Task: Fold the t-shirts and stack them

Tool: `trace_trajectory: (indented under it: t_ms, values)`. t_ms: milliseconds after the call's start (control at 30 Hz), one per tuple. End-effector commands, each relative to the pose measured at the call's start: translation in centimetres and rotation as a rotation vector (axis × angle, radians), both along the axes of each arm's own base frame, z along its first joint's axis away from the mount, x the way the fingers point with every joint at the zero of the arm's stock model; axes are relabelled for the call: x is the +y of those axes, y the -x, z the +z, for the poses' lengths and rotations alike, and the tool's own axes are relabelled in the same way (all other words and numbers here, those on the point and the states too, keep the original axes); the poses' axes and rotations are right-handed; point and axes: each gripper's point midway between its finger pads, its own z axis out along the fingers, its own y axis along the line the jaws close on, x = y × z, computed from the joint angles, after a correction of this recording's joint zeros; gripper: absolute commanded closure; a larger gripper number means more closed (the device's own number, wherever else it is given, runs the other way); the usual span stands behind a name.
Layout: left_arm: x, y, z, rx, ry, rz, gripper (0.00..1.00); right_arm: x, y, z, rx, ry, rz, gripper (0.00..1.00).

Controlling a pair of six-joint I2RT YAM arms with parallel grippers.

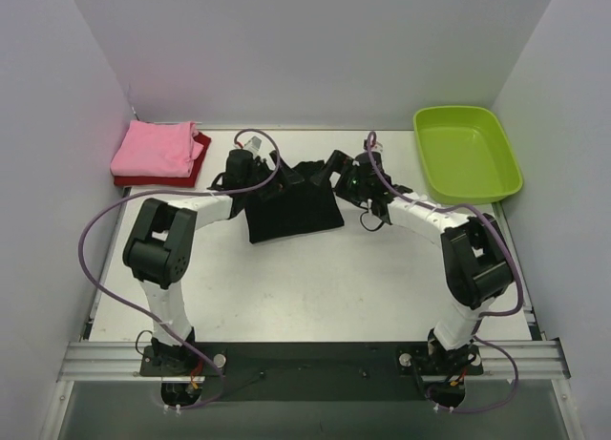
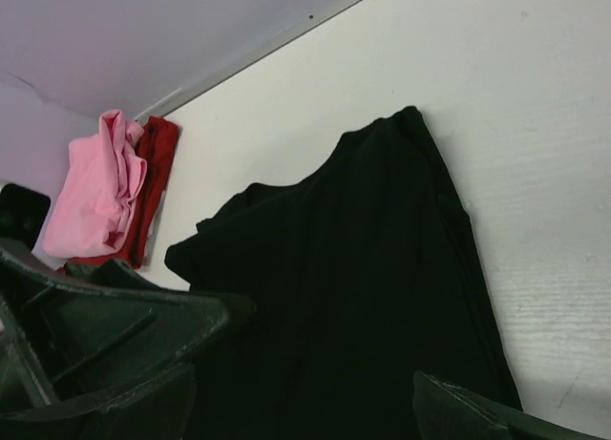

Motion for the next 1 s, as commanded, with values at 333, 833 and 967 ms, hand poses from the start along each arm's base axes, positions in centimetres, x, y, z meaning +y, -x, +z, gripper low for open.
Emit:
trace_trajectory:
  t_ms: [333, 833, 967]
  values:
    - [6.6, -5.7, -3.3, -0.003, -0.038, 0.101, 0.06, 4.3, 2.9, 4.1, -0.112, -0.058, 0.127, 0.0]
    - [12.3, -7.2, -3.9, 0.012, -0.023, 0.225, 0.06, 5.1, 4.3, 4.0, -0.122, -0.013, 0.176, 0.0]
    - [10.9, -5.8, 1.0, -0.068, 0.067, 0.197, 0.05, 5.4, 4.1, 5.3, -0.154, 0.005, 0.178, 0.0]
